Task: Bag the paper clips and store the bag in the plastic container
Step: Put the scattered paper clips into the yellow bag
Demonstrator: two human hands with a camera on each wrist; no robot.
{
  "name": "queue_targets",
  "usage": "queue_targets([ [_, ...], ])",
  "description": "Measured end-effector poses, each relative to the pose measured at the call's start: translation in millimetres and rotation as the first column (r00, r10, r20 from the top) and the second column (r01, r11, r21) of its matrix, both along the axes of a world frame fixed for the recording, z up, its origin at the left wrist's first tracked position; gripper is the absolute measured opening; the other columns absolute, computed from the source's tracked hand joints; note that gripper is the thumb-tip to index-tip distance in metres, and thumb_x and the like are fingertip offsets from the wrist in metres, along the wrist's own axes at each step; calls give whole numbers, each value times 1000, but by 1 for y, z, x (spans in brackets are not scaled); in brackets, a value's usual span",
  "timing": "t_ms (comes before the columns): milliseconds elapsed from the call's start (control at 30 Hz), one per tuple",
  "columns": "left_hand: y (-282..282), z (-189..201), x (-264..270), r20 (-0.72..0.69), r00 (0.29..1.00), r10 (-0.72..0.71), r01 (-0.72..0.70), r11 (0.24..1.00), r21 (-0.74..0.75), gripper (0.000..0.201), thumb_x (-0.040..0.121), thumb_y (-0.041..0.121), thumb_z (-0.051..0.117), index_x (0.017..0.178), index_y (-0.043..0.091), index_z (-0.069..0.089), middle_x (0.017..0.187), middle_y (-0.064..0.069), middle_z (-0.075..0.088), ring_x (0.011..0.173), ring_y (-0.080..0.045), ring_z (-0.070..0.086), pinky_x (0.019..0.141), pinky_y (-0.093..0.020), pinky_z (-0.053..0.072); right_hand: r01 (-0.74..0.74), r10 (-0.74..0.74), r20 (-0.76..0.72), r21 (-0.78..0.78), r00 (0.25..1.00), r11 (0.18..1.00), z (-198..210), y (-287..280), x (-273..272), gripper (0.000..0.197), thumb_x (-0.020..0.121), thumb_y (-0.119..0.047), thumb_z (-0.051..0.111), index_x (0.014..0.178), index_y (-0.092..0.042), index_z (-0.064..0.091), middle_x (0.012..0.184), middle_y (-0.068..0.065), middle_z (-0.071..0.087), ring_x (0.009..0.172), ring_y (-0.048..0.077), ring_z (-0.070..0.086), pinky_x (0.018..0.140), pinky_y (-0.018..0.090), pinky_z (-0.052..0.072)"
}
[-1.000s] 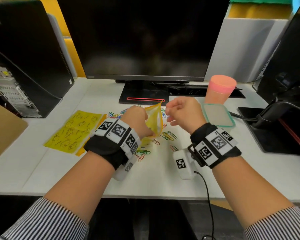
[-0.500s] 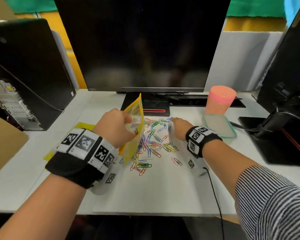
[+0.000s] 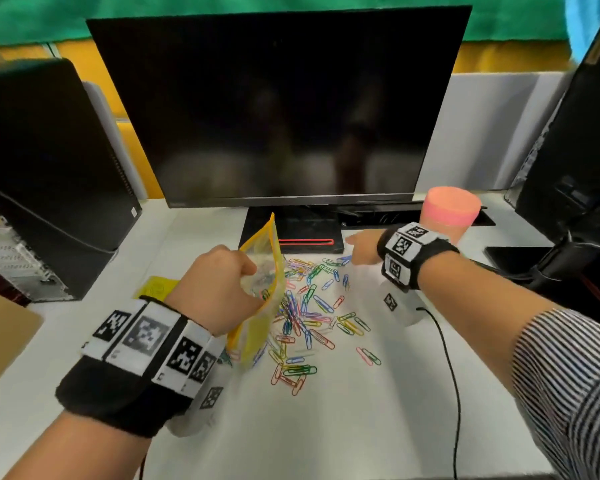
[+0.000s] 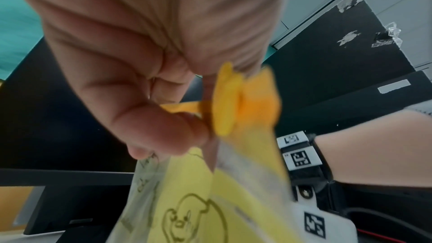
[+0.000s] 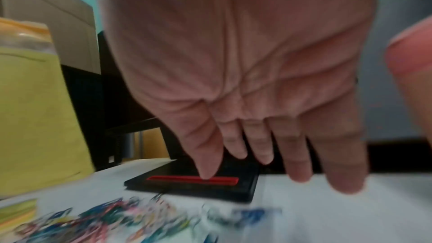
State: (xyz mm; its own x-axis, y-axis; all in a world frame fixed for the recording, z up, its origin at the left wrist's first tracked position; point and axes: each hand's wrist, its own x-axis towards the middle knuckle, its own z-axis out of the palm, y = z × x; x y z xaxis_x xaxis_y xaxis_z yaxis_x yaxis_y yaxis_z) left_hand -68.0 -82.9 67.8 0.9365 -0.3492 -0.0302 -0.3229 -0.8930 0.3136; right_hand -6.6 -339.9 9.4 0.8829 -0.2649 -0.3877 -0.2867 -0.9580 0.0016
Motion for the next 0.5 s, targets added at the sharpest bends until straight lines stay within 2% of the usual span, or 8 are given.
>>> queue_targets([
  [100, -4, -1, 7, -30, 1000, -9, 11, 999, 45, 44, 81, 27, 66, 124, 21, 58, 127, -3, 52, 119, -20, 51, 95, -30, 44, -42, 42, -1, -47, 999, 998, 12, 6, 3, 45, 100, -14, 34, 143, 0, 36, 149, 17, 38, 138, 31, 36, 112, 36, 29],
  [200, -5, -10, 10, -47, 999, -21, 24, 998, 61, 43, 81, 26, 65, 124, 21, 58, 127, -3, 52, 119, -20, 51, 94, -30, 44, -81, 81, -6, -53, 997, 995, -5, 11, 1, 44, 95, -9, 41, 138, -3, 45, 144, 14, 46, 132, 32, 44, 109, 37, 36],
  [333, -1, -15, 11, -53, 999, -12, 15, 999, 42, 43, 81, 26, 66, 123, 21, 60, 127, -3, 53, 119, -21, 51, 97, -32, 45, -80, 80, 14, -28, 997, 996, -26, 18, -3, 47, 94, -5, 42, 141, -5, 42, 145, 16, 42, 132, 32, 44, 109, 36, 37],
  [500, 1, -11, 10, -32, 999, 10, -10, 1000, 5, 41, 81, 27, 65, 121, 21, 61, 126, -3, 55, 119, -22, 52, 95, -34, 46, -175, 176, 34, -19, 984, 984, -38, 23, -16, 42, 91, -6, 44, 131, -7, 53, 131, 18, 53, 118, 34, 54, 99, 39, 46],
])
